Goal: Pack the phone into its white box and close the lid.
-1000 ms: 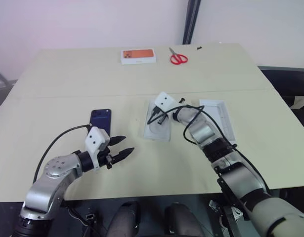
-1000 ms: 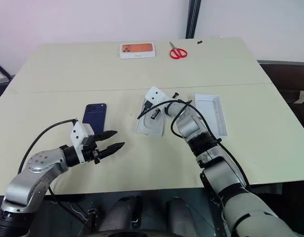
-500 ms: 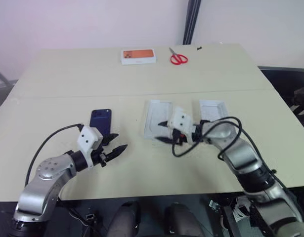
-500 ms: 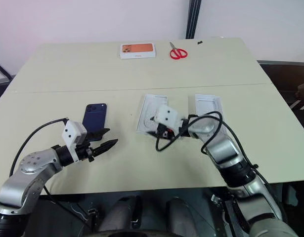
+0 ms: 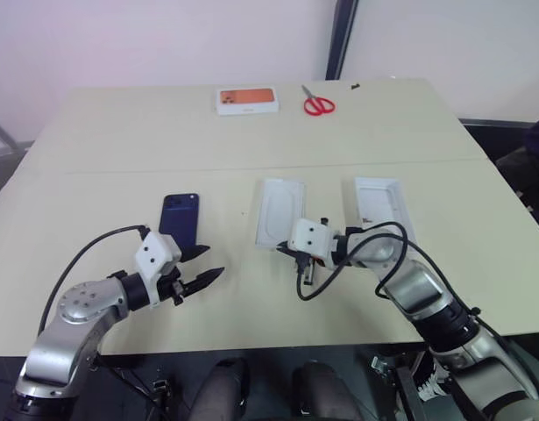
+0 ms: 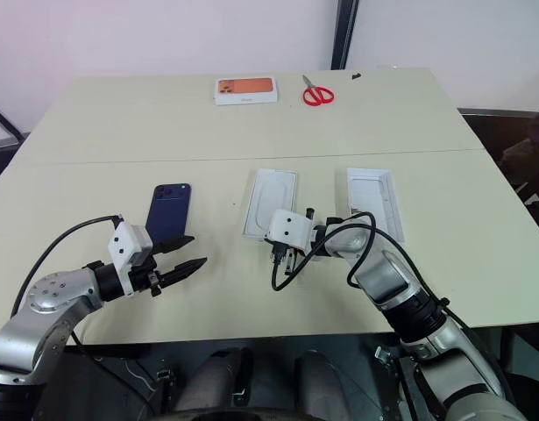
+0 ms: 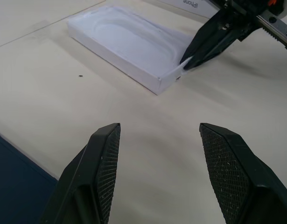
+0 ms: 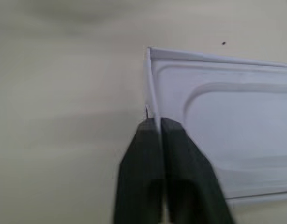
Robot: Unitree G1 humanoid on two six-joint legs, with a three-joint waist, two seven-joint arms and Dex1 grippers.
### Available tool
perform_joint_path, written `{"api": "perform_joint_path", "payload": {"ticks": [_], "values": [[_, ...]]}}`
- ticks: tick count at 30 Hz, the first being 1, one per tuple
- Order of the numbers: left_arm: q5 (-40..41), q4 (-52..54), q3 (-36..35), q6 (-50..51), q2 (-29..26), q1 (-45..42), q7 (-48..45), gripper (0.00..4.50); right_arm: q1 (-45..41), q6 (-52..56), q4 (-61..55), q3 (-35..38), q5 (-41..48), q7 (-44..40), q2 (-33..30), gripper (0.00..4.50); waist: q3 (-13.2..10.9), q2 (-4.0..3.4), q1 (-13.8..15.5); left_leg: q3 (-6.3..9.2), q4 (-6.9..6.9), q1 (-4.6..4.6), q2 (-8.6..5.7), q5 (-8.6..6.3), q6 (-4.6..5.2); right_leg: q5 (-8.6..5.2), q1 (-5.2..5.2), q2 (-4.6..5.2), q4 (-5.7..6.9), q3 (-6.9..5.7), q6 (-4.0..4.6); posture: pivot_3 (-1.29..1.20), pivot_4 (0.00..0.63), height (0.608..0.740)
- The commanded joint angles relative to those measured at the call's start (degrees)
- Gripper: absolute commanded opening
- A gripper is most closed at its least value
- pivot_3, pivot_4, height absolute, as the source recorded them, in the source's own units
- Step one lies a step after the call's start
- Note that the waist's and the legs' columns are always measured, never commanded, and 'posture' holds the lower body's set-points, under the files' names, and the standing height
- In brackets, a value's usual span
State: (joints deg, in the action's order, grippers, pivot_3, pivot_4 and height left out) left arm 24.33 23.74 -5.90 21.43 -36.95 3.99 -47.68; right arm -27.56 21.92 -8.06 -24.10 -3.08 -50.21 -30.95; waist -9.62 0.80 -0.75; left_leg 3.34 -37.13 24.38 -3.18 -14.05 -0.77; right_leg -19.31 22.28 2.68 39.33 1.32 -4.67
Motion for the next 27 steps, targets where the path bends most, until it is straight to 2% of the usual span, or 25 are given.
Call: {"api": "perform_joint_path", "payload": {"ticks": [1, 10, 16, 17, 18, 23, 27], "values": [[0.1, 1.1, -0.9, -1.2, -0.5, 0.3, -0.1, 2.85, 1.3, -2.2, -2.1, 0.3, 0.7, -2.0, -0.9, 0.05, 0.0, 0.0, 0.0, 0.0, 0.0, 0.0, 0.0, 0.0, 0.0, 0.0, 0.0, 0.0, 0.0, -0.01, 0.0, 0.0, 0.15, 0.74], [0.2, 0.8, -1.9, -1.5, -0.9, 1.4, -0.1, 2.85, 6.0, -0.3, -11.1, 2.5, 6.7, -9.0, -5.7, 0.05, 0.0, 0.0, 0.1, 0.01, 0.0, 0.01, 0.0, -0.01, 0.02, 0.0, -0.03, 0.0, -0.04, -0.01, 0.0, 0.0, 0.15, 0.74], [0.2, 1.2, -2.0, -1.4, -1.1, 2.1, 0.1, 2.85, 6.8, 0.9, -12.0, 1.9, 7.7, -9.6, -5.3, 0.05, 0.0, 0.0, 0.1, 0.01, 0.0, -0.01, 0.01, -0.01, 0.02, 0.0, -0.04, 0.0, -0.03, -0.01, 0.0, 0.0, 0.15, 0.74], [0.2, 1.3, -2.1, -1.3, -1.2, 2.3, 0.1, 2.85, 6.7, 1.5, -12.1, 1.9, 8.2, -9.9, -5.2, 0.72, 0.0, 0.0, 0.1, 0.02, 0.0, -0.01, 0.01, -0.01, 0.02, 0.0, -0.04, 0.0, -0.03, -0.01, 0.0, 0.0, 0.15, 0.74], [0.2, 1.4, -2.2, -1.3, -1.2, 2.4, 0.2, 2.85, 6.6, 1.7, -12.3, 2.0, 8.7, -10.2, -5.2, 1.05, 0.0, 0.0, 0.1, 0.02, 0.0, -0.01, 0.01, -0.01, 0.02, 0.0, -0.04, 0.0, -0.04, -0.01, 0.0, 0.0, 0.15, 0.74], [0.9, 1.8, -4.0, -0.5, -1.6, 3.1, 1.3, 2.85, 5.0, 3.7, -13.9, 5.9, 13.8, -10.1, -4.0, 3.6, 0.0, 0.0, 0.1, 0.02, -0.01, -0.01, 0.0, -0.01, 0.03, 0.0, -0.05, 0.01, -0.04, -0.01, 0.0, 0.0, 0.15, 0.74], [4.8, 1.8, -8.6, 6.3, -0.3, 1.3, 6.9, 2.85, -1.0, 9.8, -13.4, 10.6, 19.4, -6.4, 0.9, 3.6, 0.0, 0.0, -0.1, 0.02, 0.0, -0.01, 0.01, -0.01, 0.02, 0.0, -0.02, 0.0, -0.01, 0.0, 0.0, 0.0, 0.15, 0.74]]}}
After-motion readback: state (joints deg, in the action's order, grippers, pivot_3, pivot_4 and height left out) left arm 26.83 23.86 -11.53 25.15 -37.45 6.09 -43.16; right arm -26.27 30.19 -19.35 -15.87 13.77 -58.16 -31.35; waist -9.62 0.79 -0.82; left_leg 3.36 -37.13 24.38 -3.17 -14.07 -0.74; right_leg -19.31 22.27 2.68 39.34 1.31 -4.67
